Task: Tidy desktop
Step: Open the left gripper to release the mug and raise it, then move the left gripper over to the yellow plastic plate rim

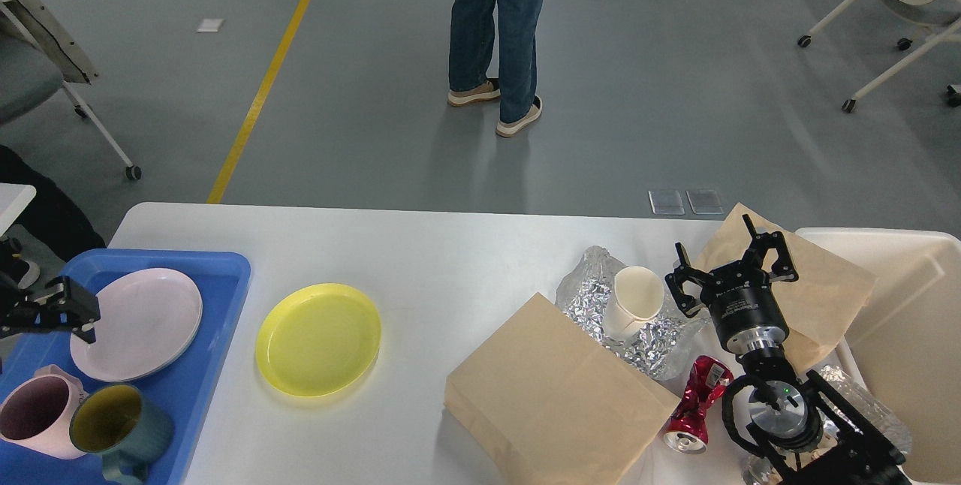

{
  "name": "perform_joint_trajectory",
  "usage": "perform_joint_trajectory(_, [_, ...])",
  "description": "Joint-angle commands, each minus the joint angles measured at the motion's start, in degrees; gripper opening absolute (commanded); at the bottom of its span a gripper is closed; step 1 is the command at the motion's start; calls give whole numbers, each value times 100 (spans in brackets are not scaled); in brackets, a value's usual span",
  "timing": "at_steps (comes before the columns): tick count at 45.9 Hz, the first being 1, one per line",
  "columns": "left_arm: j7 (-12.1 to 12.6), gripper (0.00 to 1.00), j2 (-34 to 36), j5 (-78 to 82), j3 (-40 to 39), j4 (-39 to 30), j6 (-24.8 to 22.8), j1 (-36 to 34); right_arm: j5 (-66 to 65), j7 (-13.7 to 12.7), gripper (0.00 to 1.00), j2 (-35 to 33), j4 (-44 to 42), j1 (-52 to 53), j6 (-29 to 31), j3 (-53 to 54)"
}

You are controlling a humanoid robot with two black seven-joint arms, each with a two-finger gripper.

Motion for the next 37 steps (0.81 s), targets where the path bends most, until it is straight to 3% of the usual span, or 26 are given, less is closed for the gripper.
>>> perform_joint_trajectory(1, [0,93,-630,-264,280,-726,1,-1231,0,-1,100,1,1,0,0,1])
perform_joint_trajectory(7, [-122,93,-1667,-703,281,-1272,-95,-2225,0,-1,100,-8,1,0,0,1])
perform_joint_trajectory(14, [-808,93,-2792,-1336,210,-1439,-604,-3043,0,-1,100,0,1,0,0,1])
perform_joint_trajectory(21, [-1388,91,-3400,-1802,184,-1676,-1062,-3562,0,-1,100,1,1,0,0,1])
perform_joint_trajectory(32, [-1485,93,-3356,-2023,140,-1677,-852,-3466,0,-1,100,-8,1,0,0,1])
perform_joint_trajectory(37, [-1415,95,-3224,-1996,87,-1685,-746,-3220,0,-1,100,1,1,0,0,1])
